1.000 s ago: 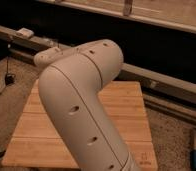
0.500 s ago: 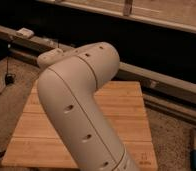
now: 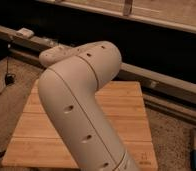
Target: Place the bottle in the ceramic bowl
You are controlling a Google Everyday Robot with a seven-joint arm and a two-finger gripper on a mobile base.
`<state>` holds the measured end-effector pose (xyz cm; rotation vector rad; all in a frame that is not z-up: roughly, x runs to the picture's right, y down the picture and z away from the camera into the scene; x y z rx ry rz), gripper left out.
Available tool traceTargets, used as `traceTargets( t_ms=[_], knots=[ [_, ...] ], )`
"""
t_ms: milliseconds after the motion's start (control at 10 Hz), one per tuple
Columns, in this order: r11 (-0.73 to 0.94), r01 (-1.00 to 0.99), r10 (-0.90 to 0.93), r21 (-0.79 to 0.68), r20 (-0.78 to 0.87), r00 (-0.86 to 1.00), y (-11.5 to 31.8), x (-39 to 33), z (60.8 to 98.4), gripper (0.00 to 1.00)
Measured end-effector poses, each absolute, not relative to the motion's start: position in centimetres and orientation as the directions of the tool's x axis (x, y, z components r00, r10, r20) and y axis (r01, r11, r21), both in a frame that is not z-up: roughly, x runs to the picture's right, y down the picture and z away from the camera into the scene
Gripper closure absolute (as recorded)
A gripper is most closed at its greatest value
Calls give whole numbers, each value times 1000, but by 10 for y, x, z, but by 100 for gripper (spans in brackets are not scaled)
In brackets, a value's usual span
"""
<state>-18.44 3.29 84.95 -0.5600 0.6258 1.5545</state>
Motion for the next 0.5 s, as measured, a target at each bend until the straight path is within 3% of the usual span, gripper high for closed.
traceTargets(
  t_ms=[500],
  knots=[
    [-46, -997, 735, 59, -674, -74, 31, -186, 849, 30]
  ],
)
